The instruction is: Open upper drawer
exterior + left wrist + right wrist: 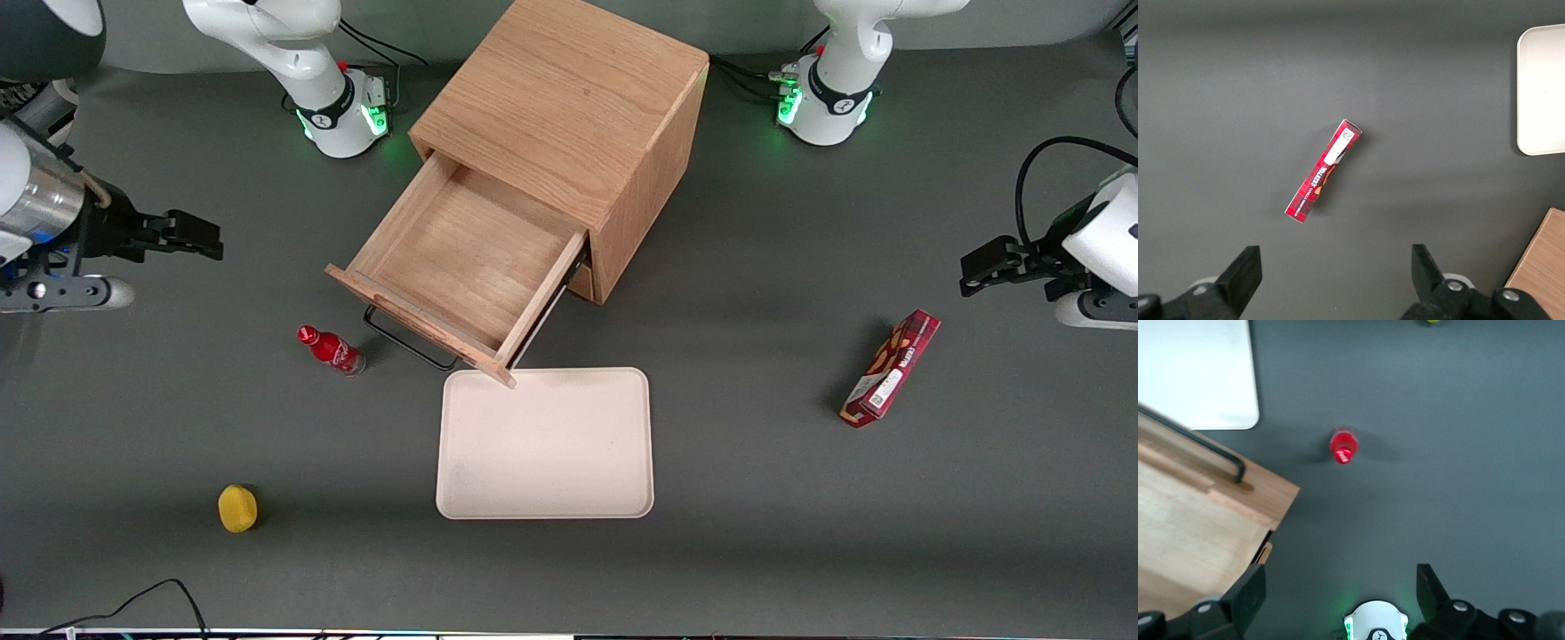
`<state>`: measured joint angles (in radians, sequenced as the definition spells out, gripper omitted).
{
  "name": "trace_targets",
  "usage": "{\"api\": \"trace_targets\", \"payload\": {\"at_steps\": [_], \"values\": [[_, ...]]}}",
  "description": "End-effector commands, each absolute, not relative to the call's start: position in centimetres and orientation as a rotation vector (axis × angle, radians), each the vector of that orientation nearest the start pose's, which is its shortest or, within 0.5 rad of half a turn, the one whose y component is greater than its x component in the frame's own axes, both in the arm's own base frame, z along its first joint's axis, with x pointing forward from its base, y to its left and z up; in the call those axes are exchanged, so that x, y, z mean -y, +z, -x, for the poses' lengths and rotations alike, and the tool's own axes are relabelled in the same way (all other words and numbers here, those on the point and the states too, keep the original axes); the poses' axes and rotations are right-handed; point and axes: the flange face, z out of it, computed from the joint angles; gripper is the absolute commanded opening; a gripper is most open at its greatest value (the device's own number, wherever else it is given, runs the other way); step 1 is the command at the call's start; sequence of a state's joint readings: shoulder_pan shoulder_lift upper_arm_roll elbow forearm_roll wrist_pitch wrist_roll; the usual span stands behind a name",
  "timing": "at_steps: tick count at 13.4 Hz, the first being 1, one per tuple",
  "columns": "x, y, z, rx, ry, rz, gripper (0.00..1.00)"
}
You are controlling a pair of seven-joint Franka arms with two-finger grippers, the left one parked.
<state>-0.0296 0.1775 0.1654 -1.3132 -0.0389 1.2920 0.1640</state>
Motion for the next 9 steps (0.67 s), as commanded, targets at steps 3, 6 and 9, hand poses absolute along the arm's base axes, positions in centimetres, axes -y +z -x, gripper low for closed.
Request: {"api": "trace_targets", "payload": {"at_steps": [3,6,9], "values": [[-3.7,58.3,-50.4,-0.191,0.114,3.161,1.0],[-3.8,58.4,-49.7,-0.18,0.054,3.155,1.0],[-3.8,59.8,-50.7,-0.174,0.008,3.151,1.0]]}}
